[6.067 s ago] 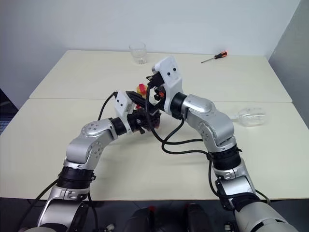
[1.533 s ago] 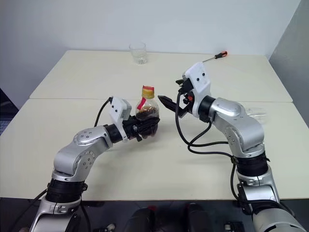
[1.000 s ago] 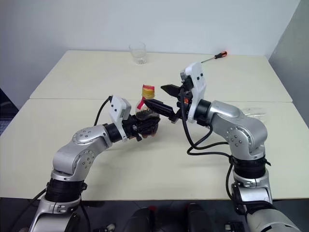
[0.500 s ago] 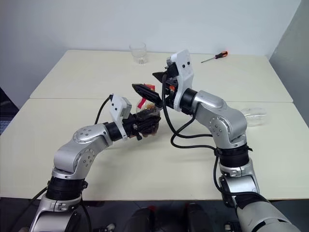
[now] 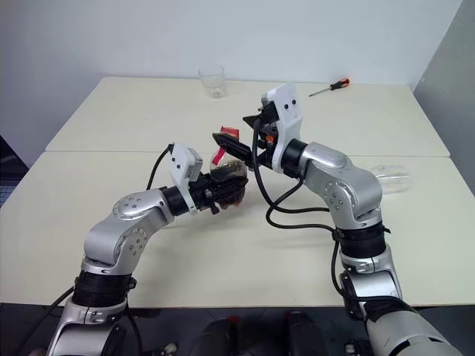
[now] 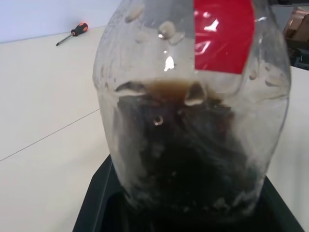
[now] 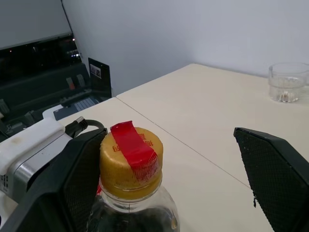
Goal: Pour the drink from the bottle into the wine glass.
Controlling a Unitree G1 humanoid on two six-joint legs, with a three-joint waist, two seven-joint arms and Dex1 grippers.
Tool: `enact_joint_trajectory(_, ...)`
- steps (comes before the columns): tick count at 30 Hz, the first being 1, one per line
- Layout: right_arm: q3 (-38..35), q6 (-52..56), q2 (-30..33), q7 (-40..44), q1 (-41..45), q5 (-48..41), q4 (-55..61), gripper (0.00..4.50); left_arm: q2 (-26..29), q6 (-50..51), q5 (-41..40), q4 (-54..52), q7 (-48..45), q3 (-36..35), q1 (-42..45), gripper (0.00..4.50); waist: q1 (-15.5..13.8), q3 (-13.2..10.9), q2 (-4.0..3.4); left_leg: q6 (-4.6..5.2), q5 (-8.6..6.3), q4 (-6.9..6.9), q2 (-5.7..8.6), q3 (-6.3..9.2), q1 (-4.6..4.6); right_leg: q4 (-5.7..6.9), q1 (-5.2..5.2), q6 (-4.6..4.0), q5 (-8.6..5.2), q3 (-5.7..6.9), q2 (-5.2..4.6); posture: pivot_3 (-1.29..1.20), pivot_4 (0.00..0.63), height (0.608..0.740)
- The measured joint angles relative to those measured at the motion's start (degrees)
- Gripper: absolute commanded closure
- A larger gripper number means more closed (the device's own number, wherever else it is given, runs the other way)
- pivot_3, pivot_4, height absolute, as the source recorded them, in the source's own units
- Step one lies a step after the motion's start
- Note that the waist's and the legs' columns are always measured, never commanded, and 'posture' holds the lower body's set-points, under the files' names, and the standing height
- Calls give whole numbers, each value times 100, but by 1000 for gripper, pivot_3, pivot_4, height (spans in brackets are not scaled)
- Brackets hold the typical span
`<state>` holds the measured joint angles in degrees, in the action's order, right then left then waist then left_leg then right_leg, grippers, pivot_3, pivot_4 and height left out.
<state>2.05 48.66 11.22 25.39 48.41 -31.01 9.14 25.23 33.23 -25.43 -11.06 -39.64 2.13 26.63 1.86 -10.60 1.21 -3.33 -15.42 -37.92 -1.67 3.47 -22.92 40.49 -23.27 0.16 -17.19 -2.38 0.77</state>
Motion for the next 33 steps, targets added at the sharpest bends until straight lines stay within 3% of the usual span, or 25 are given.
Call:
enact_joint_trajectory(6, -86, 81, 1, -49, 0, -76, 13, 34, -28, 0, 1, 7, 0, 3, 13, 2685, 0, 0, 0, 0, 0, 0, 1, -1, 0, 0, 0, 0, 0, 0, 0, 0, 150, 740)
enact_joint_trajectory(9, -93, 101, 8, -56, 0, -102, 13, 0, -27, 0, -2, 7, -3, 2, 14, 3207, 0, 0, 0, 0, 0, 0, 0, -1, 0, 0, 0, 0, 0, 0, 0, 0, 150, 740)
enact_joint_trajectory(12, -99, 123, 16, -63, 0, -132, 17, 0, -27, 0, -5, 7, -21, 1, 14, 3431, 0, 0, 0, 0, 0, 0, 0, -1, 0, 0, 0, 0, 0, 0, 0, 0, 150, 740)
enact_joint_trajectory(33, -310, 670, 80, -302, -22, -587, 445, 0, -27, 0, 1, 33, -96, -6, 107, 3468, 1, 0, 0, 0, 0, 1, 1, 0, 0, -1, 0, 0, 0, 0, 1, 0, 150, 740)
